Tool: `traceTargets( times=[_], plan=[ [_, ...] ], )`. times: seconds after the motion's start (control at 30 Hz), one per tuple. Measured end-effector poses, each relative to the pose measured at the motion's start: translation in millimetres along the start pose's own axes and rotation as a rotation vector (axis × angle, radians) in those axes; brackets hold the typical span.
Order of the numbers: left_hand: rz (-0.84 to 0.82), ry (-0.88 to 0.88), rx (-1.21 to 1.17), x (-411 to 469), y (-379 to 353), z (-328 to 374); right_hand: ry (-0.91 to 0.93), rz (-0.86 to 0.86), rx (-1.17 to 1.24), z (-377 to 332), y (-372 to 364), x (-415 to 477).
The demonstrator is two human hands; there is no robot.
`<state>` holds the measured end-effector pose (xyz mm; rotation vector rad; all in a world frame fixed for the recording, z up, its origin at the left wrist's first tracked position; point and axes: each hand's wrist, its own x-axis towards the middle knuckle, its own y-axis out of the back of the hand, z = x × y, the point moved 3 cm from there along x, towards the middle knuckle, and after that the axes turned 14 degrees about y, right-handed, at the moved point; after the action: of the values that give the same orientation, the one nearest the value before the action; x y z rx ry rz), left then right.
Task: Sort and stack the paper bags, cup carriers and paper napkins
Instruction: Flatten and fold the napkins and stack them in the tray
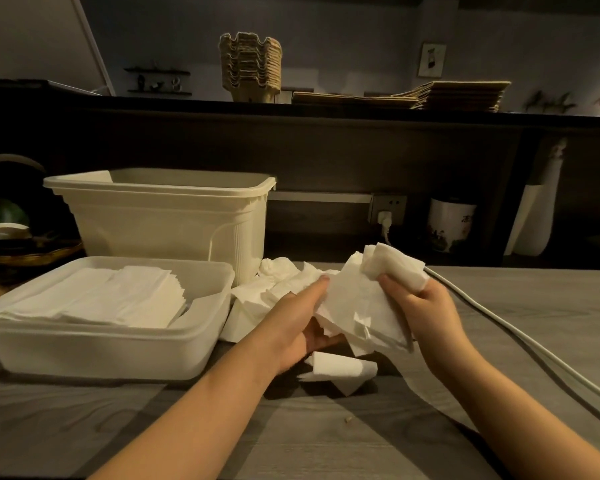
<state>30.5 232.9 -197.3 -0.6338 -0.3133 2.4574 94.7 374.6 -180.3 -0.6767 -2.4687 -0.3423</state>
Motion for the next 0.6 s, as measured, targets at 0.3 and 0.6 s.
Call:
traceTargets(
  times=[0.3, 0.6],
  plan=[
    [0.15, -0.073, 0.205, 1.1, -1.4, -3.8, -0.346, 0.019, 0.596, 6.3, -0.5, -0.9],
    [0.209, -0.342, 0.443, -10.7, -14.4, 3.4, -0.343, -0.202, 0.555, 3.6, -9.9, -6.6]
  ],
)
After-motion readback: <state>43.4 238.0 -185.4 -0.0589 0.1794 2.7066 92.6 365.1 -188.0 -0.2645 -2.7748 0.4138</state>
